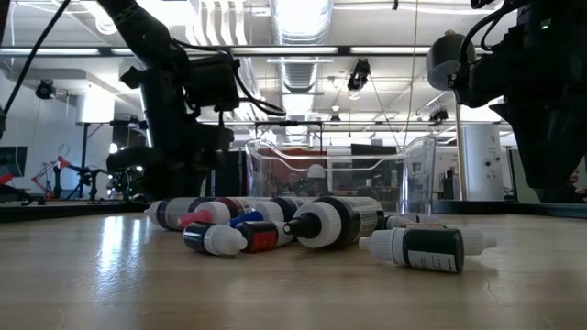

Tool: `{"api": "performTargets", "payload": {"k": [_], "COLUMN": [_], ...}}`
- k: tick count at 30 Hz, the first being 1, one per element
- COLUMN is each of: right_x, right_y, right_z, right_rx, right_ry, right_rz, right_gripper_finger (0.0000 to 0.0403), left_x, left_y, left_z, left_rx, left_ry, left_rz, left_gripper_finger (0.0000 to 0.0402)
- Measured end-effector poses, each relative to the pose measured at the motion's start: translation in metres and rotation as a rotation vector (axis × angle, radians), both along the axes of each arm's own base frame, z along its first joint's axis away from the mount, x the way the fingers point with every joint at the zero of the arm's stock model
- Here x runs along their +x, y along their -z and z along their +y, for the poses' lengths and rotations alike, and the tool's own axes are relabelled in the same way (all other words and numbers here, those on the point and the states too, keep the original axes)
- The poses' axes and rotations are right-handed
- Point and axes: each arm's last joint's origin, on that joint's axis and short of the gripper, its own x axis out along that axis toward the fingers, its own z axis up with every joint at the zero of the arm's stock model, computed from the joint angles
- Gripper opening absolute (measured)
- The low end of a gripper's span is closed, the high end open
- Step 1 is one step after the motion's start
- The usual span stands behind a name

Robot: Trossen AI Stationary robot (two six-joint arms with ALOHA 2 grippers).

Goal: Pick & Place food coloring
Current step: Put the top small red food coloring bottle into the transparent bin

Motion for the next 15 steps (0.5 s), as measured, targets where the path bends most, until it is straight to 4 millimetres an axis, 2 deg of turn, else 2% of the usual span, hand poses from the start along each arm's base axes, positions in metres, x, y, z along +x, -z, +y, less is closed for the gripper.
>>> {"api": "performTargets", "payload": {"k": [6, 12, 15], "right_x": [0.0000, -0.0001, -0.0016], "right_y": [0.0000, -0.0005, -0.0031], "right_z": [0.0000, 0.0000, 0.0010], "right_rx": [0.000, -0.040, -0.109], "right_ry": [0.003, 0.083, 0.142], "right_rz": [0.000, -0.033, -0.094], "right_gripper_finger": [0.0219, 0.0219, 0.0219], "left_x": [0.0012, 0.0020, 0.0041], "left_y": [0.0029, 0.0016, -0.0064], "left_z": [0.0004, 0.0011, 0.0025], "left_rx": [-0.008, 0.026, 0.022], "left_ry": [-0.034, -0.063, -0.155], "left_rz": [0.003, 0.006, -0.003], "left_gripper_finger": [0.0101, 0.0043, 0.0023]}}
